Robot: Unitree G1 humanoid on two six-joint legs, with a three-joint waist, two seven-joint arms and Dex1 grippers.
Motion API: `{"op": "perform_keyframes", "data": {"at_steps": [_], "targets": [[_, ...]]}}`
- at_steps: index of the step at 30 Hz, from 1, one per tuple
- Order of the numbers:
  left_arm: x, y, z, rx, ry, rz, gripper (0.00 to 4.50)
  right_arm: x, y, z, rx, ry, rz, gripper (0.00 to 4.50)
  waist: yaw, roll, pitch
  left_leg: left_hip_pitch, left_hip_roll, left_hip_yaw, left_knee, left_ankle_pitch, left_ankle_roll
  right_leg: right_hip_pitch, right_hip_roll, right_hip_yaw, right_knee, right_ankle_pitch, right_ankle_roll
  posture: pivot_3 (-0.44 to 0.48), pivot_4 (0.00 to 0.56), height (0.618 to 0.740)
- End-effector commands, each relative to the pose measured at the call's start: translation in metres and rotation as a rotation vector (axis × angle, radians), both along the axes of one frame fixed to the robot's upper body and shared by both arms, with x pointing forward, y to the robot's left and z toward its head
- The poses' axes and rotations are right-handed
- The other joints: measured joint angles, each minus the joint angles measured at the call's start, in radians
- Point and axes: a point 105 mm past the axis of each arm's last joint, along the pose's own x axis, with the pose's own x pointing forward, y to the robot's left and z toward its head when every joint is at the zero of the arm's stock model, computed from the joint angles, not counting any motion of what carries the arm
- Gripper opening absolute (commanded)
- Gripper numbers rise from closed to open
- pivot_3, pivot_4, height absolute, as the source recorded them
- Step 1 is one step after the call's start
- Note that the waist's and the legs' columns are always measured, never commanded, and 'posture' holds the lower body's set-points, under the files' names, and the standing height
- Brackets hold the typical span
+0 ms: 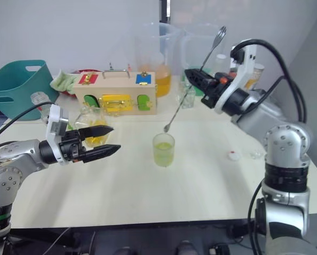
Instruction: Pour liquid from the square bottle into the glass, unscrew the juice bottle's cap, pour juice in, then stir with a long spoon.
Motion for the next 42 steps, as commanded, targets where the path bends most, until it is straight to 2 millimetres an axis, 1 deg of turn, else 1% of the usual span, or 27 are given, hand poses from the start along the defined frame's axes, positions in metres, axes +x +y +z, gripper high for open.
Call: {"op": "perform_keyframes", "data": {"at_steps": [1,5,7,10,16,19,22,26,30,33,35,37,42], "targets": [[-0.004,-0.001,0.009,0.009,-0.063,-0.013,4.47,-0.006,0.001,0.007,-0.038,-0.051,0.012,0.0,0.0,0.0,0.0,0.0,0.0,0.0,0.0,0.0,0.0,0.0,0.0,0.0,0.0,0.0,0.0,0.0,0.15,0.74],[-0.004,-0.006,-0.004,0.102,-0.065,-0.022,4.47,-0.006,0.014,-0.008,-0.133,-0.05,0.028,0.0,0.0,0.0,0.0,0.0,0.0,0.0,0.0,0.0,0.0,0.0,0.0,0.0,0.0,0.0,0.0,0.0,0.15,0.74],[-0.004,-0.007,-0.006,0.109,-0.07,-0.028,4.47,-0.006,0.02,-0.012,-0.145,-0.049,0.045,0.0,-0.001,0.0,0.0,0.0,0.0,0.0,0.0,0.0,0.0,0.0,0.0,0.0,0.0,0.0,0.0,0.0,0.15,0.74],[-0.004,-0.008,-0.007,0.116,-0.075,-0.034,4.47,-0.006,0.022,-0.014,-0.154,-0.05,0.052,0.0,0.0,0.0,0.0,-0.001,0.0,0.0,0.0,0.0,0.0,-0.001,0.0,0.0,0.001,0.0,0.0,0.0,0.15,0.74],[-0.003,-0.007,-0.015,0.116,-0.087,-0.017,4.47,-0.008,0.04,-0.037,-0.295,-0.064,0.064,0.0,0.0,0.0,0.0,-0.001,0.0,0.0,0.0,0.0,0.0,-0.001,0.0,0.0,0.001,0.0,0.0,0.0,0.15,0.74],[-0.001,-0.004,-0.018,0.127,-0.091,0.001,4.47,-0.006,0.046,-0.044,-0.374,-0.094,0.05,0.0,-0.001,0.0,0.0,-0.001,0.0,0.0,0.0,0.0,0.0,-0.001,0.0,0.0,0.001,0.0,0.0,0.0,0.15,0.74],[0.0,-0.003,-0.018,0.12,-0.093,0.006,4.47,-0.004,0.052,-0.047,-0.415,-0.119,0.051,0.0,0.0,0.0,0.0,-0.001,0.0,0.0,0.0,0.0,0.0,-0.001,0.0,0.0,0.001,0.0,0.0,0.0,0.15,0.74],[0.001,-0.002,-0.018,0.124,-0.092,0.006,4.47,0.001,0.061,-0.061,-0.517,-0.184,0.036,0.0,0.001,0.0,0.0,-0.001,0.0,0.0,0.0,0.0,0.0,-0.001,0.0,0.0,0.001,0.0,0.0,0.0,0.15,0.74],[0.002,-0.001,-0.016,0.129,-0.091,0.014,4.47,0.006,0.069,-0.06,-0.475,-0.261,0.029,0.0,0.0,0.0,0.0,-0.001,0.0,0.0,0.0,0.0,0.0,-0.002,0.0,0.0,0.001,0.0,0.0,0.0,0.15,0.74],[0.002,-0.001,-0.015,0.13,-0.091,0.012,4.47,0.006,0.074,-0.058,-0.42,-0.285,0.041,0.0,0.0,0.0,0.0,-0.001,0.0,0.0,0.0,0.0,0.0,-0.001,0.0,0.0,0.001,0.0,0.0,0.0,0.15,0.74],[0.002,-0.002,-0.014,0.138,-0.092,0.01,4.47,0.002,0.084,-0.063,-0.371,-0.264,0.094,0.0,0.0,0.0,0.0,0.0,0.0,0.0,0.0,0.0,0.0,-0.001,0.0,0.0,0.002,0.0,0.0,0.0,0.15,0.74],[0.003,-0.002,-0.014,0.14,-0.093,0.011,4.47,-0.002,0.09,-0.068,-0.349,-0.245,0.122,0.0,-0.001,0.0,0.0,0.0,0.0,0.0,0.0,0.0,0.0,-0.001,0.0,0.0,0.002,0.0,0.0,0.0,0.15,0.74],[0.005,-0.004,-0.012,0.145,-0.096,0.015,4.47,-0.007,0.094,-0.071,-0.319,-0.212,0.155,0.0,-0.002,0.0,0.0,0.0,0.0,0.0,0.0,0.0,0.0,-0.001,0.0,0.0,0.003,0.0,0.0,0.0,0.15,0.74]]}}
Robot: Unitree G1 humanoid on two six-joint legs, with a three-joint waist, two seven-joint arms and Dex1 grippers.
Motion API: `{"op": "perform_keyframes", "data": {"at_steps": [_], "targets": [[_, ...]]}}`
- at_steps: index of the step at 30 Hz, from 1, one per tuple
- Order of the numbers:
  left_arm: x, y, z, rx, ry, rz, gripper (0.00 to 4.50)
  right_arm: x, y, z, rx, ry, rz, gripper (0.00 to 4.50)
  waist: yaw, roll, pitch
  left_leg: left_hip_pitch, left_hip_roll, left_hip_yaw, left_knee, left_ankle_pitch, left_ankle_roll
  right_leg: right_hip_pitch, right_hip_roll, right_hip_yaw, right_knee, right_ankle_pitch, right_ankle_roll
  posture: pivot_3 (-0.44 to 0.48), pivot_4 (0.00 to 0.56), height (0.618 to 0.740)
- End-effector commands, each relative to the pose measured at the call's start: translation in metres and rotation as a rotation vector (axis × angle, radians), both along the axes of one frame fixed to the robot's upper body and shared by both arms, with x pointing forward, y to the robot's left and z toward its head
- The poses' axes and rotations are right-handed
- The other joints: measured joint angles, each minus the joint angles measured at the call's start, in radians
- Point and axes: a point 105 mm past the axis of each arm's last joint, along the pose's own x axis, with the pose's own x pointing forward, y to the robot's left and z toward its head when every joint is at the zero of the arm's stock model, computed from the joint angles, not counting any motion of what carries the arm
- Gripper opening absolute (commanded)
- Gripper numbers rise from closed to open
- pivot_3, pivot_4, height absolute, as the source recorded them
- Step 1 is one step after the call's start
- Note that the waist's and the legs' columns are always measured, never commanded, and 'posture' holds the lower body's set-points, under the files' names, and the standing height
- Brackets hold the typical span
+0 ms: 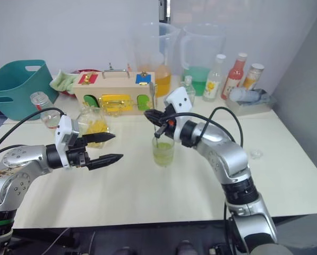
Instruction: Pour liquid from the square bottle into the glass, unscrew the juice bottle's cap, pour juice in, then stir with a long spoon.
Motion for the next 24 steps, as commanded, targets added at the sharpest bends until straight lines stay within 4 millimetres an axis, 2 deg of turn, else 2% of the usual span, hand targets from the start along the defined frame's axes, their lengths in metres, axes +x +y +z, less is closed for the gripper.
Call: {"op": "perform_keyframes", "data": {"at_steps": [1,6,9,14,19,24], "targets": [[0.0,-0.004,0.007,0.014,-0.031,-0.007,4.47,-0.013,-0.003,0.016,0.015,-0.049,0.034,0.0,0.0,0.0,0.0,0.0,0.0,0.0,0.0,0.0,0.0,0.0,0.0,0.0,0.0,0.0,0.0,0.0,0.15,0.74],[0.002,-0.009,0.008,0.016,-0.034,-0.016,4.47,-0.021,-0.015,0.007,-0.075,-0.005,0.034,0.0,0.001,0.0,0.0,0.0,0.0,0.0,0.0,0.0,0.0,0.0,0.0,0.0,0.0,0.0,0.0,0.0,0.15,0.74],[0.003,-0.012,0.008,0.014,-0.037,-0.022,4.47,-0.018,-0.029,0.008,-0.153,-0.034,-0.015,0.0,0.004,0.0,0.0,0.0,-0.001,0.0,0.0,0.0,0.0,0.0,-0.001,0.0,0.0,0.0,0.0,0.0,0.15,0.74],[0.003,-0.014,0.009,0.01,-0.034,-0.026,4.47,-0.014,-0.037,0.017,-0.139,-0.052,-0.051,0.0,0.0,0.0,0.0,0.0,0.0,0.0,0.0,0.0,0.0,0.001,0.0,0.0,0.0,0.0,0.0,0.0,0.15,0.74],[0.002,-0.016,0.013,0.001,-0.038,-0.037,4.47,-0.007,-0.035,0.027,-0.079,-0.119,-0.085,0.0,0.001,0.0,0.0,0.0,0.0,0.0,0.0,0.0,0.0,0.001,0.0,0.0,0.0,0.0,0.0,0.0,0.15,0.74],[-0.001,-0.018,0.014,0.002,-0.033,-0.052,4.47,0.001,-0.024,0.026,-0.046,-0.143,-0.083,0.0,0.0,0.0,0.0,0.0,0.0,0.0,0.0,0.0,0.0,0.001,0.0,0.0,0.0,0.0,0.0,0.0,0.15,0.74]]}}
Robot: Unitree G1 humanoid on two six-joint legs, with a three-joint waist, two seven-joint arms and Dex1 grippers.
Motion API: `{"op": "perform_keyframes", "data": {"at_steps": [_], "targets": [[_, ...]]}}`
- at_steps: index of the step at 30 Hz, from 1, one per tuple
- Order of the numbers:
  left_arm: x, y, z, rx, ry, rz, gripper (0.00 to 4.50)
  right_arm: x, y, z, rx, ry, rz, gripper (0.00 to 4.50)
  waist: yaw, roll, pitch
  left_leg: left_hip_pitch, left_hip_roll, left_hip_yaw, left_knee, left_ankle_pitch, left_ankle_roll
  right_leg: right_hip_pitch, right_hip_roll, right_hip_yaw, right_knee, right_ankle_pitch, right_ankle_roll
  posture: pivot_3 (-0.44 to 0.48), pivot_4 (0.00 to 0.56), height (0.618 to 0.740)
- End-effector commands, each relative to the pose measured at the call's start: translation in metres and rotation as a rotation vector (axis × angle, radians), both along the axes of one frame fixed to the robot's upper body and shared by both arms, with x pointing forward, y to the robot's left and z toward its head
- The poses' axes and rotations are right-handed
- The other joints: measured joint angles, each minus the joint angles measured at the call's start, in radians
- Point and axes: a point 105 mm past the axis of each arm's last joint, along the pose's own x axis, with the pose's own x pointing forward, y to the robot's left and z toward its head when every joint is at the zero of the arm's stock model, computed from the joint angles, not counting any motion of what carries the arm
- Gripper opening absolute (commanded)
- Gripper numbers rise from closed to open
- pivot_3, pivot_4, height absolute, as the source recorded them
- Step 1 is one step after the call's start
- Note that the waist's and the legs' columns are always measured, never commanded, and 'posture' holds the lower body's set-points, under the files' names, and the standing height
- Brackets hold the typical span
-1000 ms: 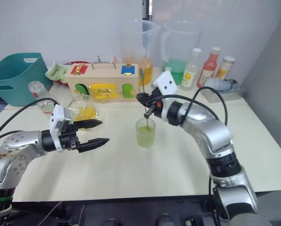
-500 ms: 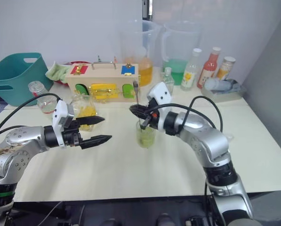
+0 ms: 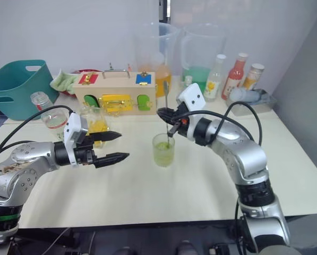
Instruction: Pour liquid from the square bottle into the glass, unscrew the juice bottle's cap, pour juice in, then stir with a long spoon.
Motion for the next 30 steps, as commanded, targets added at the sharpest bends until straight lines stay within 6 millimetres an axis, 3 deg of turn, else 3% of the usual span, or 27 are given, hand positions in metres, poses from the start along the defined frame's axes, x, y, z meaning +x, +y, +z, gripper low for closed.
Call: {"op": "perform_keyframes", "data": {"at_steps": [1,10,15,22,30], "targets": [[-0.005,-0.003,0.011,-0.003,-0.041,-0.023,4.47,0.0,0.005,0.013,0.012,-0.078,0.005,0.0,0.0,0.0,0.0,0.0,0.0,0.0,0.0,0.0,0.0,0.0,0.0,0.0,0.0,0.0,0.0,0.0,0.15,0.74],[-0.006,-0.003,0.009,0.001,-0.038,-0.021,4.47,-0.016,0.033,0.005,0.035,0.055,0.159,0.0,-0.001,0.0,0.0,0.0,0.0,0.0,0.0,0.0,0.0,0.0,0.0,0.0,0.001,0.0,0.0,0.0,0.15,0.74],[-0.006,0.0,0.006,0.004,-0.04,-0.016,4.47,-0.02,0.016,-0.004,-0.044,0.096,0.119,0.0,-0.001,0.0,0.0,0.001,0.0,0.0,0.0,0.0,0.0,0.0,0.0,0.0,0.001,0.0,0.0,0.0,0.15,0.74],[-0.007,0.001,0.004,0.004,-0.039,-0.026,4.47,-0.008,-0.014,-0.002,-0.12,0.052,-0.017,0.0,0.001,0.0,0.0,0.0,0.0,0.0,0.0,0.0,0.0,0.0,0.0,0.0,0.0,0.0,0.0,0.0,0.15,0.74],[-0.008,0.002,0.004,0.005,-0.041,-0.025,4.47,0.004,-0.007,0.006,-0.06,-0.019,-0.033,0.0,0.0,0.0,0.0,0.0,0.0,0.0,0.0,0.0,0.0,0.0,0.0,0.0,0.0,0.0,0.0,0.0,0.15,0.74]]}}
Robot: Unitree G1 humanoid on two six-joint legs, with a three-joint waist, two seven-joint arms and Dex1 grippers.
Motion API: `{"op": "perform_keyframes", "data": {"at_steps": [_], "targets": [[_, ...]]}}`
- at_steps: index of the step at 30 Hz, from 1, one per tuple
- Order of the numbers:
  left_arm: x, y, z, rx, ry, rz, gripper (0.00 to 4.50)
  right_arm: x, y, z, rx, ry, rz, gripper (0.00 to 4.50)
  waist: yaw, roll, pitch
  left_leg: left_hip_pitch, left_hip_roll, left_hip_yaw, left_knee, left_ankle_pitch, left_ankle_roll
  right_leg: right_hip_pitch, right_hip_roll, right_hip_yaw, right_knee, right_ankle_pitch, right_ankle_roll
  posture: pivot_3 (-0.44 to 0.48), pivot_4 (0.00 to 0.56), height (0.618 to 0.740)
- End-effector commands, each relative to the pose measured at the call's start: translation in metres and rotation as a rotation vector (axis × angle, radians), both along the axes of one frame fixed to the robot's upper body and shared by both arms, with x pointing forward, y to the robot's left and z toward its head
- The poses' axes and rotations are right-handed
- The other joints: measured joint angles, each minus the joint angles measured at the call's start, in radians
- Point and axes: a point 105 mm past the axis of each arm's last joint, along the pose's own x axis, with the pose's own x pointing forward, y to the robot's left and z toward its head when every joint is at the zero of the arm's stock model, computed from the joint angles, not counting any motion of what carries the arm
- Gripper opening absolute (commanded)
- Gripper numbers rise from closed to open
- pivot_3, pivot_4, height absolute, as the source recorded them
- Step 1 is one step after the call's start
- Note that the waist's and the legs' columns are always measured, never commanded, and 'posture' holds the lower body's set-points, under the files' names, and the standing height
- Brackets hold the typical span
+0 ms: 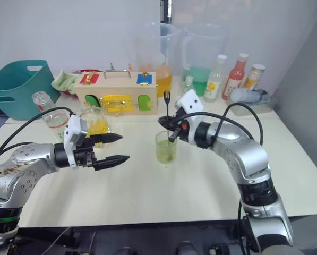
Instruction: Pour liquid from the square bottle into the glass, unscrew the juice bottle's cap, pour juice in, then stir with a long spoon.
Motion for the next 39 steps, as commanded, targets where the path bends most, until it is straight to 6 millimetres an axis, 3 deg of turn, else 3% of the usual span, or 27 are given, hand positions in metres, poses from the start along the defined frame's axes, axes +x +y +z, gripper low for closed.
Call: {"op": "perform_keyframes", "data": {"at_steps": [1,12,20,30,39], "targets": [[-0.003,0.002,0.009,0.005,-0.051,-0.001,4.47,0.002,0.0,0.024,0.044,-0.113,-0.019,0.0,0.0,0.0,0.0,0.0,0.0,0.0,0.0,0.0,0.0,0.0,0.0,0.0,0.0,0.0,0.0,0.0,0.15,0.74],[-0.006,0.003,0.008,0.006,-0.047,0.0,4.47,-0.015,0.014,0.034,0.159,-0.038,0.126,0.0,0.0,0.0,0.0,0.0,0.0,0.0,0.0,0.0,0.0,0.0,0.0,0.0,0.0,0.0,0.0,0.0,0.15,0.74],[-0.007,0.002,0.005,0.024,-0.045,-0.014,4.47,0.004,0.012,0.031,0.052,-0.134,0.015,0.0,-0.002,0.0,0.0,0.0,0.0,0.0,0.0,0.0,0.0,0.0,0.0,0.0,0.0,0.0,0.0,0.0,0.15,0.74],[-0.005,-0.003,0.006,0.011,-0.045,-0.026,4.47,0.009,0.002,0.027,-0.025,-0.127,-0.021,0.0,0.001,0.0,0.0,0.0,0.0,0.0,0.0,0.0,0.0,0.0,0.0,0.0,0.0,0.0,0.0,0.0,0.15,0.74],[-0.003,-0.005,0.007,0.01,-0.047,-0.023,4.47,-0.003,-0.005,0.053,0.114,-0.114,0.017,0.0,-0.001,0.0,0.0,0.0,0.0,0.0,0.0,0.0,0.0,0.0,0.0,0.0,0.0,0.0,0.0,0.0,0.15,0.74]]}}
